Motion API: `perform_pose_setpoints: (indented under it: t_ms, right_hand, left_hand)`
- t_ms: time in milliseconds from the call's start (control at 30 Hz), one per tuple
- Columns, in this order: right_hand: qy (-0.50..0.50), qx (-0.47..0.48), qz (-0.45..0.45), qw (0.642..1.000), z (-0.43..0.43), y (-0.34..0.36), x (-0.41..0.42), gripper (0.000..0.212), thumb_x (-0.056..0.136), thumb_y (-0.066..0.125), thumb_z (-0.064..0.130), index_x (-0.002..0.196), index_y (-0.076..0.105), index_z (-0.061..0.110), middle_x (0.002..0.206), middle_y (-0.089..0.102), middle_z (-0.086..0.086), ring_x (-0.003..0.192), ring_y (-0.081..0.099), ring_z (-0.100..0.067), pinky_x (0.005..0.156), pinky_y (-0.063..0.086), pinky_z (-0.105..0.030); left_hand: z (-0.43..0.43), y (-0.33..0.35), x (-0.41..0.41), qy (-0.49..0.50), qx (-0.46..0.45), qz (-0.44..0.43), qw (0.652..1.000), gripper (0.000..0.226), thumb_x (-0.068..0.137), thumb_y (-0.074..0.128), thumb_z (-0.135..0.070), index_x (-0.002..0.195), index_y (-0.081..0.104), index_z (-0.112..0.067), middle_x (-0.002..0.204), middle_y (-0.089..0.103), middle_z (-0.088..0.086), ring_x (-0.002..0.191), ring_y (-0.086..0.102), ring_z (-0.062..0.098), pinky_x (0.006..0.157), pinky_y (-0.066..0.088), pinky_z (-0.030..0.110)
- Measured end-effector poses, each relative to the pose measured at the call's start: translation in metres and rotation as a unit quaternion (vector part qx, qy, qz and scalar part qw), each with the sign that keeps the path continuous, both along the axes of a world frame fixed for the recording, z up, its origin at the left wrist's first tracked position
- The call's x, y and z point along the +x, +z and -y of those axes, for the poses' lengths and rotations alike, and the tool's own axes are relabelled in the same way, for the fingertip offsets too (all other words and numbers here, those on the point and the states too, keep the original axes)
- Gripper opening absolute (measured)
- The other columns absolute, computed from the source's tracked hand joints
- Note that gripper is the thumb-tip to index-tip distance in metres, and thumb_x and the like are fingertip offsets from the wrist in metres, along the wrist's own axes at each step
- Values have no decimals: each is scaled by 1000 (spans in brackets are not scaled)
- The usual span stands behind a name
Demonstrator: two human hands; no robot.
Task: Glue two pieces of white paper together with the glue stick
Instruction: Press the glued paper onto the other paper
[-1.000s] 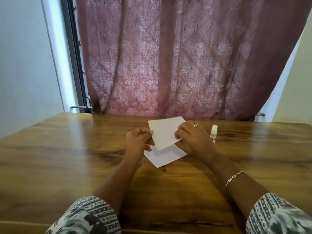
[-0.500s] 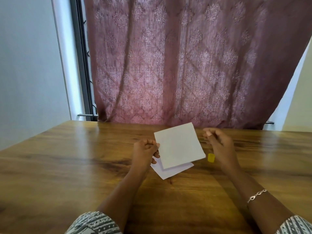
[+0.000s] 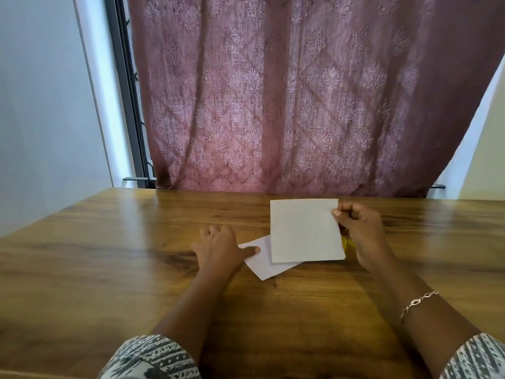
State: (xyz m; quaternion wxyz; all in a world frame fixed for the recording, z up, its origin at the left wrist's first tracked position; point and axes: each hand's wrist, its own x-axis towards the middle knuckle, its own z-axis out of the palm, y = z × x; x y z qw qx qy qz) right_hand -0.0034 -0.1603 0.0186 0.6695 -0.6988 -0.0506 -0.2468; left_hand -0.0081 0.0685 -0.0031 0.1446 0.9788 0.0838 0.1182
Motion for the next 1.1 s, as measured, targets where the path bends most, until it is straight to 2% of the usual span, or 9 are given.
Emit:
perform_pose_setpoints:
  t_ms: [233,400,467,533,633,733,800,933,1100]
  right_hand:
    - [27,-17,-16,999,-2,-1,-2,19,85,55,1,73,59,14,76,62,-4,71,56,-14,63,46,-25]
    - [47,-12,-26,998,-5,-2,-5,17,85,54,1,75,59,13,76,62,-4,69,56,-12,56,49,-16]
    - [47,-10,-35,998,-7,-2,-5,15,86,54,3,76,60,13,78,63,-4,72,57,-13,62,48,-23]
    - [40,-1,-44,998,-9,-1,-5,14,86,55,4,77,61,14,81,64,-3,77,58,-14,68,49,-26]
    - [28,23,-47,998,-11,2,-6,13,85,56,5,78,61,15,83,64,0,80,59,-14,69,50,-26]
    - [26,44,-35,998,-13,6,-9,13,84,57,4,78,61,15,82,64,0,78,60,-13,65,49,-25]
    - [21,47,-30,998,-15,8,-11,13,83,58,4,77,62,15,82,65,-1,79,61,-15,66,51,-27]
    - [12,42,-16,999,-20,7,-12,14,82,59,3,76,62,15,84,66,-2,81,63,-16,68,52,-29]
    - [21,49,7,999,-26,5,-10,13,81,60,0,80,64,12,80,67,-4,74,63,-15,64,53,-25]
  left_hand:
    - [2,-1,7,-14,38,-47,998,61,71,61,-63,111,56,-17,128,50,8,120,39,27,94,36,43]
    - [6,-1,7,-31,-90,-16,995,36,76,68,-43,99,56,-18,113,59,4,109,49,23,94,40,41]
    - [8,1,5,-52,-242,42,968,21,77,70,-26,81,52,-16,93,62,5,88,56,20,75,48,34]
    - [8,4,5,-65,-361,98,925,15,78,69,-15,88,59,-10,93,63,5,84,59,19,61,47,27]
    - [8,12,4,-58,-492,135,858,22,79,67,-9,100,62,-2,97,68,10,88,65,25,71,55,37]
    - [9,20,4,-69,-547,154,820,4,80,66,-7,79,63,-8,84,68,7,80,65,25,76,55,42]
    - [11,26,6,-79,-569,159,803,13,84,62,-7,71,59,-9,77,65,6,74,62,23,70,53,39]
    - [17,27,14,-109,-558,163,807,17,87,54,-3,71,61,-5,74,63,13,70,55,26,59,43,32]
    - [21,24,12,-157,-615,133,761,20,89,53,-4,76,66,-12,65,70,-1,52,65,10,47,53,21]
